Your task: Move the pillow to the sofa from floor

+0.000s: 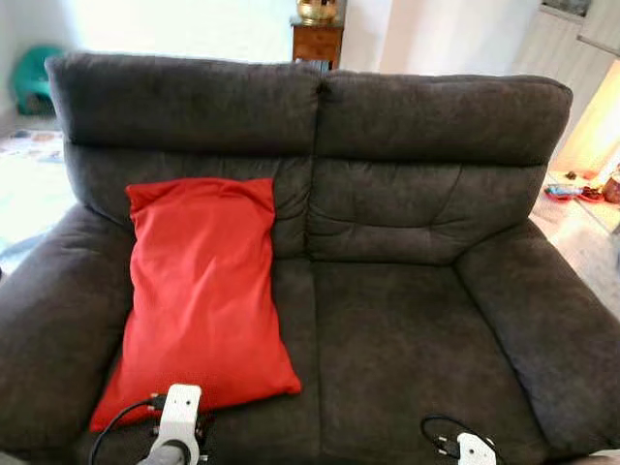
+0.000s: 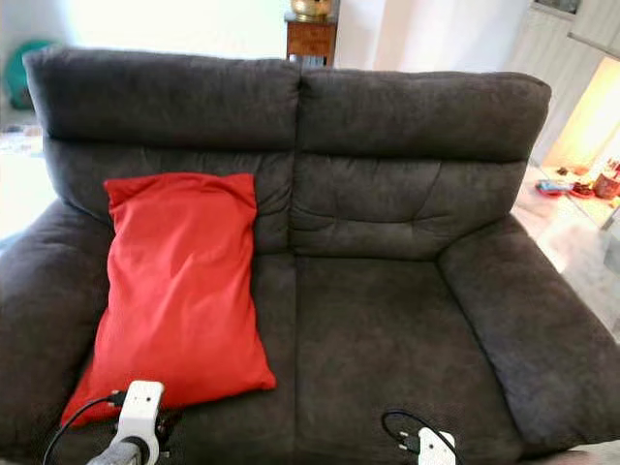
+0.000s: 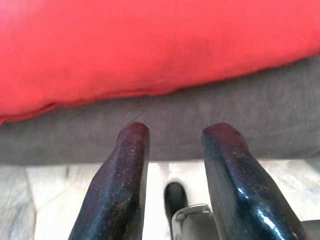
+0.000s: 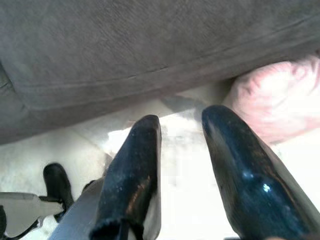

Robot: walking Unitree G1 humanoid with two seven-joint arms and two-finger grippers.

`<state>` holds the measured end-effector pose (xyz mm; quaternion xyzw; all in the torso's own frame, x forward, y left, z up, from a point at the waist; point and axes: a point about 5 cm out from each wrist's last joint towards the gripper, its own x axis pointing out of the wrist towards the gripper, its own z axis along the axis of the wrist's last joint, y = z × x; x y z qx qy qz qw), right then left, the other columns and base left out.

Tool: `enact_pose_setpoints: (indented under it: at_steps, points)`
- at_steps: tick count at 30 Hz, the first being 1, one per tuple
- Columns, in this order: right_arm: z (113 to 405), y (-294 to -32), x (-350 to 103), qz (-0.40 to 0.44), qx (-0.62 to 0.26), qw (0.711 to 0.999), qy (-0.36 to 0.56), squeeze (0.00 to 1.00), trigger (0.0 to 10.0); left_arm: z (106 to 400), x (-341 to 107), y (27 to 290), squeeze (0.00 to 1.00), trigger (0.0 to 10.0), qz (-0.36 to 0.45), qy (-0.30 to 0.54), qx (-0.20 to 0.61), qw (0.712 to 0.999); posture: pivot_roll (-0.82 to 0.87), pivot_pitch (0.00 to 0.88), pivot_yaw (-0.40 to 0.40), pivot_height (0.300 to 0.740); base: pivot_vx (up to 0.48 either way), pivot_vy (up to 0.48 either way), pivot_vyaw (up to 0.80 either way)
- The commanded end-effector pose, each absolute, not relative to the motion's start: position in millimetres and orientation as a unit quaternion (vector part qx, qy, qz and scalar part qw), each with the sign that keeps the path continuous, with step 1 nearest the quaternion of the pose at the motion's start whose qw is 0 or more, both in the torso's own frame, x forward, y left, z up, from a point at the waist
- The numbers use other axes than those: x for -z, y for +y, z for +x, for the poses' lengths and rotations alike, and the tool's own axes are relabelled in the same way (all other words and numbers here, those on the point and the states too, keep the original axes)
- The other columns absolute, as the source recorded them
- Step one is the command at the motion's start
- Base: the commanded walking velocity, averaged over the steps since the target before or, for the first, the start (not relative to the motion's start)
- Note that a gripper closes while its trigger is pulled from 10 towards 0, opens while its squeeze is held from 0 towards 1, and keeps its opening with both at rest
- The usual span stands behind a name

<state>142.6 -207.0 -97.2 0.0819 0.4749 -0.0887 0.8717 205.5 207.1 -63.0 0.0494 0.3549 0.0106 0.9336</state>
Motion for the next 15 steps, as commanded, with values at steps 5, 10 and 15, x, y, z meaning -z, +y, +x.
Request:
enact_pose_setpoints:
  at_steps: [5,10,15]
  points:
    - [145.7,-206.9,96.0,0.08,0.087,0.875,0.47,0.0,10.0,205.9,62.3,209.8,0.0,10.0,0.048,0.351,-0.022,0.935,0.03,0.0,-0.057,0.736,0.0,0.0,0.0]
    - [145.5,-206.7,96.1,0.08,0.087,0.874,0.471,0.0,10.0,205.1,62.9,209.7,0.0,10.0,0.048,0.354,-0.022,0.934,0.03,0.0,-0.056,0.736,0.0,0.0,0.0]
    - [145.1,-206.4,96.3,0.08,0.086,0.874,0.472,0.0,10.0,204.4,63.4,209.6,0.0,10.0,0.047,0.356,-0.02,0.933,0.03,0.0,-0.055,0.736,0.0,0.0,0.0]
